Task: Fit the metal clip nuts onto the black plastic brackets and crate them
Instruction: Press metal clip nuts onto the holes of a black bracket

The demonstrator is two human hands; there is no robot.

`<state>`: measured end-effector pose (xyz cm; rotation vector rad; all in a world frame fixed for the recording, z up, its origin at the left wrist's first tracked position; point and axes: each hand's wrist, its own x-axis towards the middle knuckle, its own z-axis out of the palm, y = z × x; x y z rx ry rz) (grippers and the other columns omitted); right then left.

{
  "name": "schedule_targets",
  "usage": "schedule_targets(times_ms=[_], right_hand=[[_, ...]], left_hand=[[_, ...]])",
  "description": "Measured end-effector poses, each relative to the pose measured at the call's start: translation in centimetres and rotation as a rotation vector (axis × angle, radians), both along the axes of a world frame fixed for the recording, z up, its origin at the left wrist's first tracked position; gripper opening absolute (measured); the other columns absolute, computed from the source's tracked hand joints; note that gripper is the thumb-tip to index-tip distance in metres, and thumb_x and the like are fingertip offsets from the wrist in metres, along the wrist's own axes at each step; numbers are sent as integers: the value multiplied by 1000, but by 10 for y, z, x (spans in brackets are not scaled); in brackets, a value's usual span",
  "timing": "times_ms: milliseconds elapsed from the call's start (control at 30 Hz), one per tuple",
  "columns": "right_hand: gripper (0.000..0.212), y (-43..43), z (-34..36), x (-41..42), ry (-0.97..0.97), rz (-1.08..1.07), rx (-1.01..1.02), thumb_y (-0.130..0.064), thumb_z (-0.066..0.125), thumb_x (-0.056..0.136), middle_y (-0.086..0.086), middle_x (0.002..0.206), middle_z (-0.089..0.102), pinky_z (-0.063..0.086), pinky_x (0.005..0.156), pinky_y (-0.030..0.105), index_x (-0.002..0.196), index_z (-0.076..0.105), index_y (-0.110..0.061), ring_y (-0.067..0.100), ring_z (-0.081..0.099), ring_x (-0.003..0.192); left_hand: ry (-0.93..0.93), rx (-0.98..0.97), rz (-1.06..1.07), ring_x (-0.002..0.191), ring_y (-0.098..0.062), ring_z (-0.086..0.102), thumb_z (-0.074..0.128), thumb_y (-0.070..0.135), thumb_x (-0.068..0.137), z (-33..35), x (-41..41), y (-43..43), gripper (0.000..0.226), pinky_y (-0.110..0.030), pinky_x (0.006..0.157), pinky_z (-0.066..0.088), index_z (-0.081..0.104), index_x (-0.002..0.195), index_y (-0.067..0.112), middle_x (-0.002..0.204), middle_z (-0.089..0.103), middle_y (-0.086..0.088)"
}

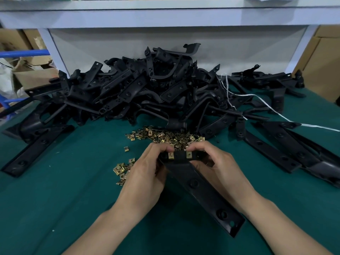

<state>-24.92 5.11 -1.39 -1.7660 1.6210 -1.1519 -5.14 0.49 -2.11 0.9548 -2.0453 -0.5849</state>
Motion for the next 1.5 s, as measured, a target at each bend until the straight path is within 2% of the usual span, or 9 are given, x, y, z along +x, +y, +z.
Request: schedule_targets(times_ms=[367,533,667,767,900,1033,1100,1233,1500], right_hand=[[26,-2,0,0,47,-10,-61,-43,64,86,-30,105,63,50,69,24,110,58,-50,6,63,79],[42,-2,1,1,8,36,-165,-9,76,84,-18,113,57,43,77,8,111,68,-40,0,58,106],[31,-5,13,12,-355,169,42,-8,72,91,-3,105,67,51,76,12,120,71,-18,0,67,94],[35,8,10,18,-176,327,17,-5,62,97,-17,109,72,48,86,12,114,72,-35,0,66,104],[45,2,9,10,-340,242,47,13,45,96,-8,102,75,53,79,18,103,76,-20,7,69,97],[22,-8,7,-4,-639,115,113,-29,52,102,0,108,73,56,71,30,113,70,-32,19,69,95],[30,-6,5,-4,-594,182,151,-48,60,95,-3,119,71,55,79,29,123,64,-42,15,68,108],[40,-5,2,4,-450,213,113,-35,73,90,-8,122,70,49,93,18,129,62,-32,8,64,116],[28,-5,7,2,-669,185,75,-18,72,86,-3,106,72,55,74,25,108,60,-29,12,67,90]], left_hand=[[80,38,19,93,2,60,67,-8,85,1,-2,3,63,-9,72,45,51,108,49,106,61,26],[416,349,-34,80,-8,68,75,39,79,11,-9,8,30,-17,70,52,63,105,47,93,73,13],[466,316,-118,90,-5,69,62,48,95,13,-13,15,19,-14,75,49,67,108,36,98,74,11],[512,335,-151,92,-8,71,48,40,102,13,-15,16,23,-14,77,52,66,111,30,100,74,7],[416,300,-97,92,2,66,42,50,105,12,-9,10,30,-11,79,50,59,128,40,101,71,21],[274,283,-62,121,11,55,47,51,101,9,-2,1,37,-8,96,42,54,138,46,125,64,31],[160,316,-66,115,12,58,52,54,96,9,-1,-1,42,-14,95,47,56,137,46,118,67,33],[43,288,-69,108,11,61,56,56,90,8,-1,1,45,-11,89,48,57,135,47,112,68,31],[257,259,10,81,-8,67,71,40,87,10,-1,2,23,-24,70,54,58,105,42,92,72,16]])
